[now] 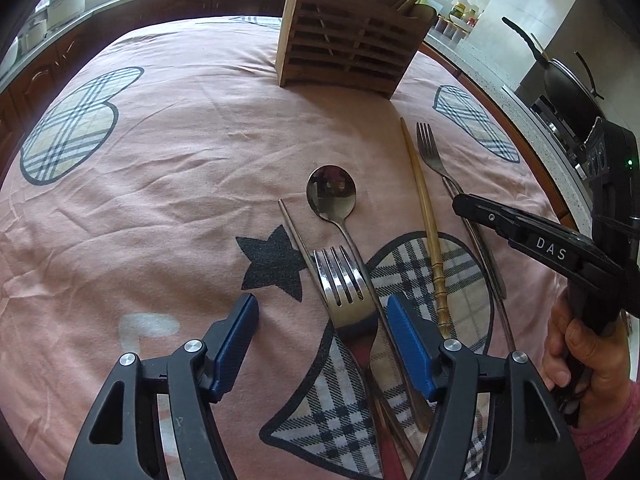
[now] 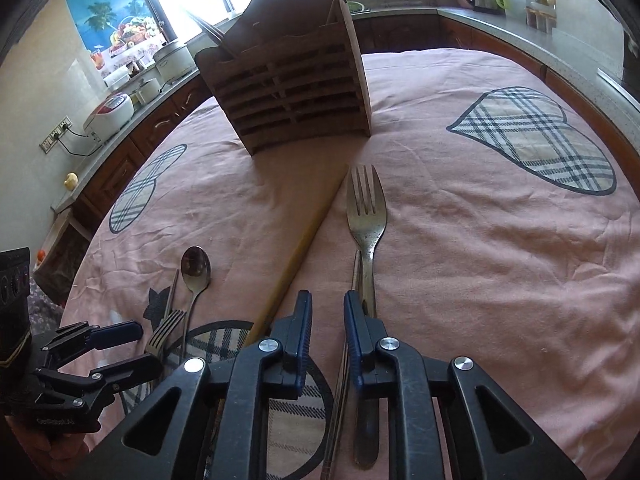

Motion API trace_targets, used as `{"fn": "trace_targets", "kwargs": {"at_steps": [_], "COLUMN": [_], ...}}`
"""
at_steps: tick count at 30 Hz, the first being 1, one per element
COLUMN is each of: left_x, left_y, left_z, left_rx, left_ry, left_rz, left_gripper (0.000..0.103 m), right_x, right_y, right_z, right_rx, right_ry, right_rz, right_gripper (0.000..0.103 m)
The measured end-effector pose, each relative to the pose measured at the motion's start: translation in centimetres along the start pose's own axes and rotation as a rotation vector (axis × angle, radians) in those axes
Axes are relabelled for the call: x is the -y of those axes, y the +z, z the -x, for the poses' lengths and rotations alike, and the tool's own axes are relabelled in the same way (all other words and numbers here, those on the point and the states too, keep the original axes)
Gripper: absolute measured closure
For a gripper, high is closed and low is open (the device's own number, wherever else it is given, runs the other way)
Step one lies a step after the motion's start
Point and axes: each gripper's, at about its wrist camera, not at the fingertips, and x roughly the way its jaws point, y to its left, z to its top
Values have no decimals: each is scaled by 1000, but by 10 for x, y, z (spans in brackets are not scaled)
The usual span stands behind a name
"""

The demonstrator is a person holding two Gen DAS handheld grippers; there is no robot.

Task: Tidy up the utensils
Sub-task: 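Close the left tool on a red-handled fork while the right tool grasps a thin metal chopstick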

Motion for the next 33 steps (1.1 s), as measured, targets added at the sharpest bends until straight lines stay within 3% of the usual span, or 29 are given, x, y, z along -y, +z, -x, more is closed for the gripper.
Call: {"fn": "trace_targets", "kwargs": {"at_steps": [11,13,16,18,25,33], "left_x": [12,16,20,19,-3,-15], "left_y": [1,1,0,0,-1,-4], "left_z": [-6,-6,-6,-5,11,48], "left_rx": [-12,-15,-22,-22,9,90], "left_ry": [42,53,48,41,-63,-99], "left_rz": [-73,-93,-109,-100,-17,7], "left_gripper": [52,57,75,80,83,83], "right_x": [-2,-4,-6,-6,-3,-7], "right_y": [11,12,12,11,8,10], "right_z": [-17,-19,-19,-19,-5,27], "right_rx": [-43,-42,-36,-30,-3,55], "right_ry": [-24,-28,-41,-53,45,105], "right_rz": [35,42,57,63,9,-15], "right_gripper": [88,87,88,97,99,99]}}
